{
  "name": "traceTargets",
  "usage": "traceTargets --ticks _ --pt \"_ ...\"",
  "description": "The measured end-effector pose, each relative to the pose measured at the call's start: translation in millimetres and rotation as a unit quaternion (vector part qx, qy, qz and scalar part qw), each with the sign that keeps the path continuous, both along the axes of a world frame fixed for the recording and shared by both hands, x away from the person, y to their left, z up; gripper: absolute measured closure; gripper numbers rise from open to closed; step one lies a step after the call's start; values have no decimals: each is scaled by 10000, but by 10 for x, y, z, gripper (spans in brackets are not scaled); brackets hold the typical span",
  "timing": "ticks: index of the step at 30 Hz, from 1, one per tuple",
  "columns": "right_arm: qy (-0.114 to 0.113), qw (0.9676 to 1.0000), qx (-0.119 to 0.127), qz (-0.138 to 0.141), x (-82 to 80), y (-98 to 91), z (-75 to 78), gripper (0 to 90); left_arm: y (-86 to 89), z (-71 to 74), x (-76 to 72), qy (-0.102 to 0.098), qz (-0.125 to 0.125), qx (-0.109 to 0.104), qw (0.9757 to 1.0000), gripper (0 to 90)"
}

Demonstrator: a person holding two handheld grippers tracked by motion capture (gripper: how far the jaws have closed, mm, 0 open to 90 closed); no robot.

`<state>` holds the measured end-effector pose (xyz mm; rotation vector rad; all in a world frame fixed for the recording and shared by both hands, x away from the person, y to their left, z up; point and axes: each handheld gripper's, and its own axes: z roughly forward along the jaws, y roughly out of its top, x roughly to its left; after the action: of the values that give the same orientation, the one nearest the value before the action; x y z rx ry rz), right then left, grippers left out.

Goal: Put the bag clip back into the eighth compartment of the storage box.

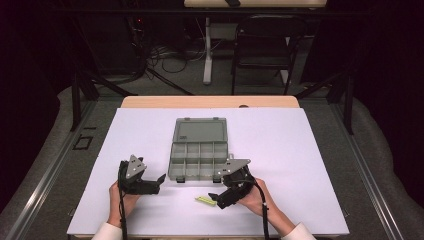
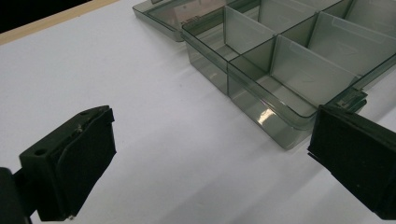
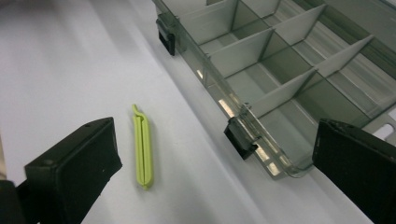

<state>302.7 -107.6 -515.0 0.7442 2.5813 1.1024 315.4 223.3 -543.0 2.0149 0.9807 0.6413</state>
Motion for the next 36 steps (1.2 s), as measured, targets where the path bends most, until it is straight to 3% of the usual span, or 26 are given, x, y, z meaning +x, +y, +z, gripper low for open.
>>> traceTargets --ticks 13,26,36 --pt "52 9996 -132 256 -50 144 -40 31 -6 -5 1 9 -19 -14 10000 1" --pt "272 9973 -307 602 -72 258 -137 399 7 -15 15 30 14 -6 10000 1" --pt "332 9953 -477 774 -120 359 -214 595 -5 -14 8 16 -15 13 10000 1"
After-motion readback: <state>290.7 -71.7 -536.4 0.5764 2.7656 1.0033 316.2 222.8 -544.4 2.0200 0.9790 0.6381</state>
